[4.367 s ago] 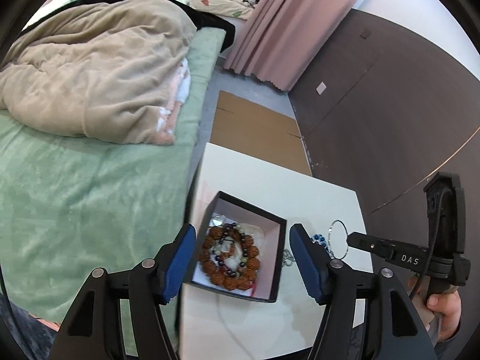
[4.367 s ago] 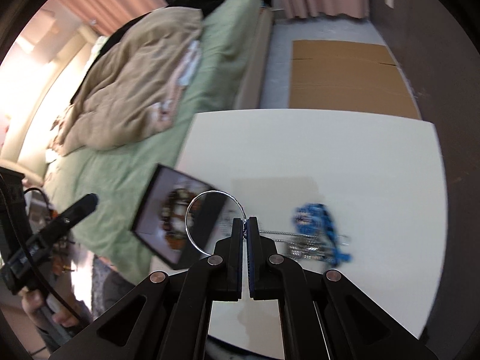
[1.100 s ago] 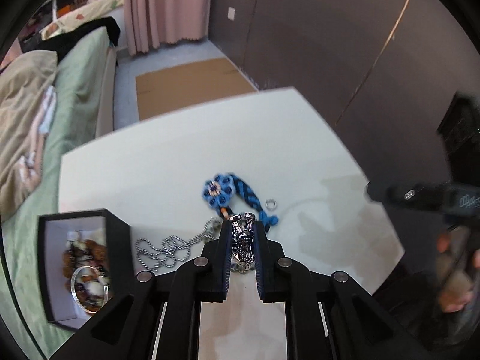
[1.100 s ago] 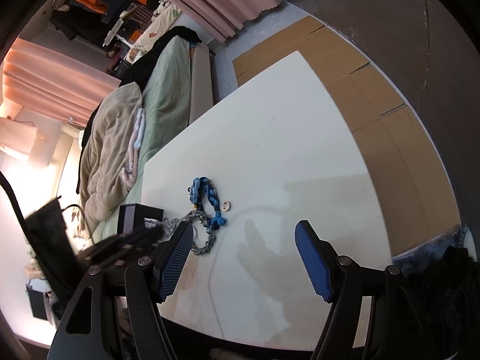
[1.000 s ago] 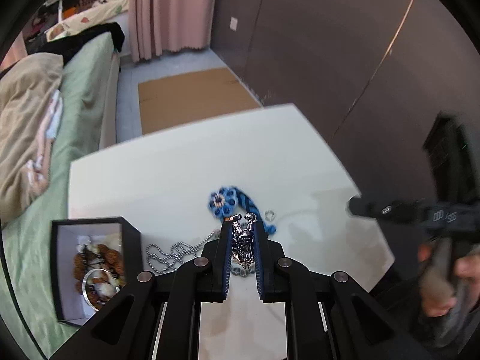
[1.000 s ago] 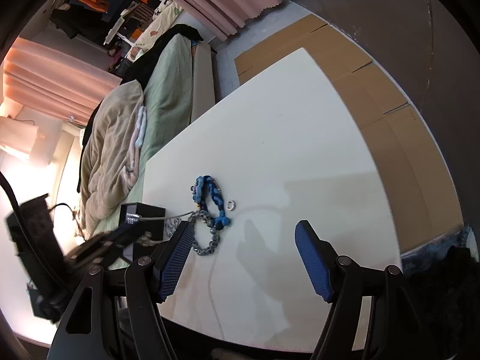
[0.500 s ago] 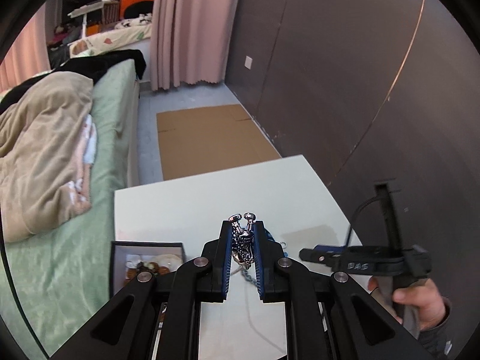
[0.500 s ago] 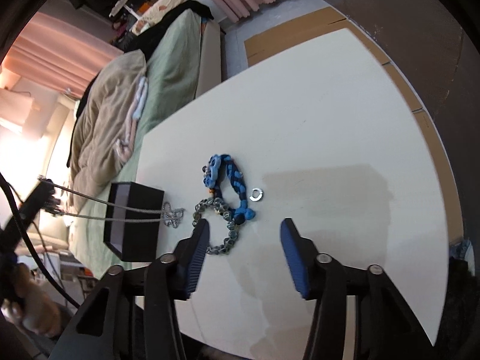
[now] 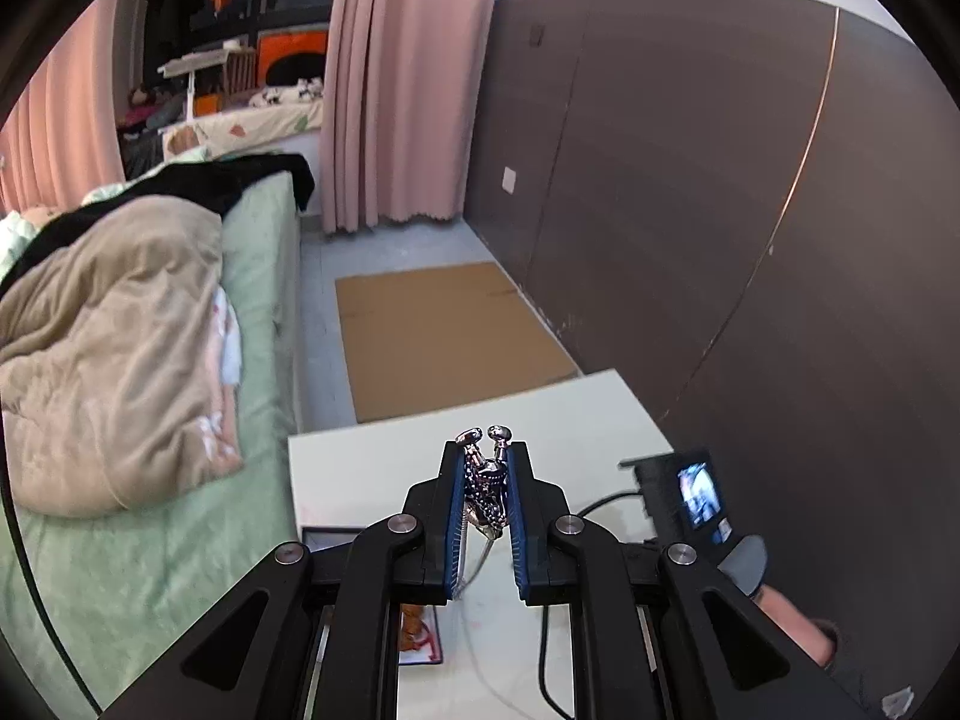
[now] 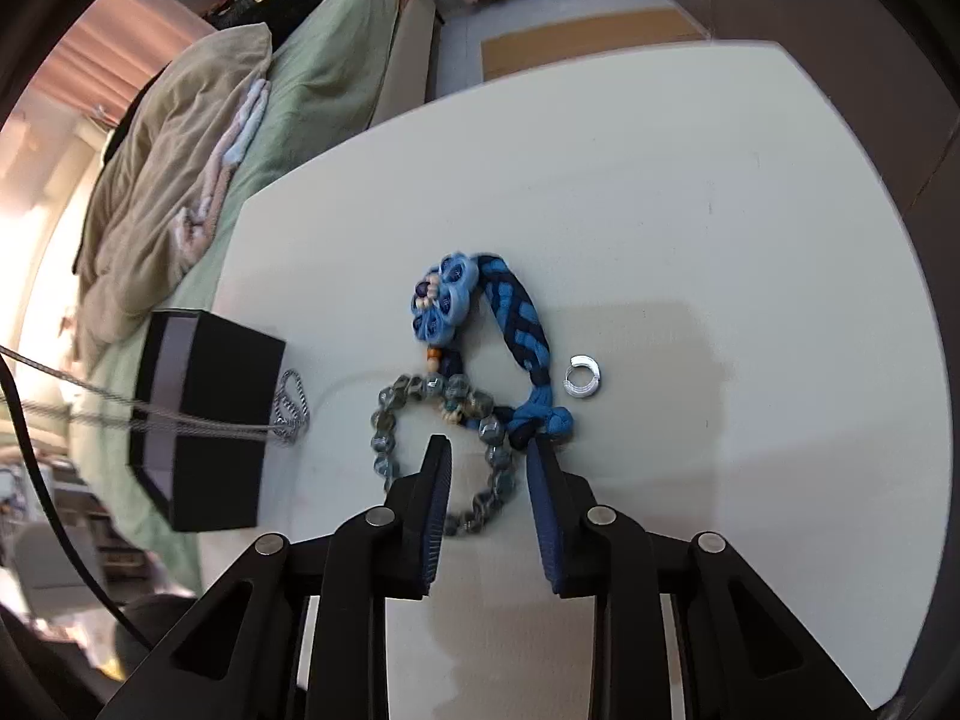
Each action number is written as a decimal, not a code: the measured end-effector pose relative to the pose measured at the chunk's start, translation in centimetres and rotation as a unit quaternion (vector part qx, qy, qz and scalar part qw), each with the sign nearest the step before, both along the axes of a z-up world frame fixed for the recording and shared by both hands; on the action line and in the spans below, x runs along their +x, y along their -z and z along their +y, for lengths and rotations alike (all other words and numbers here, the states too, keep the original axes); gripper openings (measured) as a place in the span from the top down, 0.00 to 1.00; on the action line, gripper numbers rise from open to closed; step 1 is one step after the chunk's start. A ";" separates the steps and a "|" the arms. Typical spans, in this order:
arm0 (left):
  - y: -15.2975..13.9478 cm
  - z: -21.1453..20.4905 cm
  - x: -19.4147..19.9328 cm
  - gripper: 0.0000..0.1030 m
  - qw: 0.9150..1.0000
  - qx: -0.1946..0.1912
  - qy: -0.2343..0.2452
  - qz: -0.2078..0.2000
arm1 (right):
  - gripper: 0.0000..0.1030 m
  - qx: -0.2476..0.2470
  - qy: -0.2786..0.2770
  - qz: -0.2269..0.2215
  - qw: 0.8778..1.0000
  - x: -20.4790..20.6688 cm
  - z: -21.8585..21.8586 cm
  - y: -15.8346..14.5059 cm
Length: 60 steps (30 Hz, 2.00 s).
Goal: Organize jewelry
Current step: 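Lift skull chain toward box with left tool while right tool grasps grey beaded bracelet, then lower chain and beaded bracelet into the box and open both tools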
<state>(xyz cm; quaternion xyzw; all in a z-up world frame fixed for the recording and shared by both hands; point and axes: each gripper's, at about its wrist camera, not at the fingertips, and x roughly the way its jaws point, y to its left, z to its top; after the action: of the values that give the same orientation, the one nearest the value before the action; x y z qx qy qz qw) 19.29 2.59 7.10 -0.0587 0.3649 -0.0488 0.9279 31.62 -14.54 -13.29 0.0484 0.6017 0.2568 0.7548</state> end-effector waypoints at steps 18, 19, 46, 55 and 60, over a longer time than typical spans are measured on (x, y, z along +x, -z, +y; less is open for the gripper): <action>-8.6 3.9 -1.9 0.87 0.995 0.035 -0.027 -0.092 | 0.89 0.101 0.008 -0.056 0.993 -2.5 -1.1 -6.6; -9.2 4.1 -2.0 0.87 0.994 0.037 -0.029 -0.097 | 0.89 0.112 0.008 -0.059 0.992 -2.7 -1.3 -7.1; -7.1 6.6 -2.9 0.87 0.995 0.031 -0.047 -0.078 | 0.89 0.193 -0.018 -0.064 0.979 -4.2 0.8 -9.1; -2.5 7.2 -1.7 0.87 0.998 0.025 -0.056 -0.033 | 0.89 0.193 -0.020 -0.063 0.979 -4.2 1.2 -8.8; -1.4 8.1 -1.3 0.87 0.996 0.031 -0.076 -0.025 | 0.89 0.189 -0.019 -0.062 0.980 -4.3 1.5 -8.5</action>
<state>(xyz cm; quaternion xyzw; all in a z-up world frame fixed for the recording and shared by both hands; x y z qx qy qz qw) 17.99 10.66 8.52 -0.0563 0.3372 0.0313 0.9392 27.36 -13.02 -4.80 0.1633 0.4953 0.3826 0.7627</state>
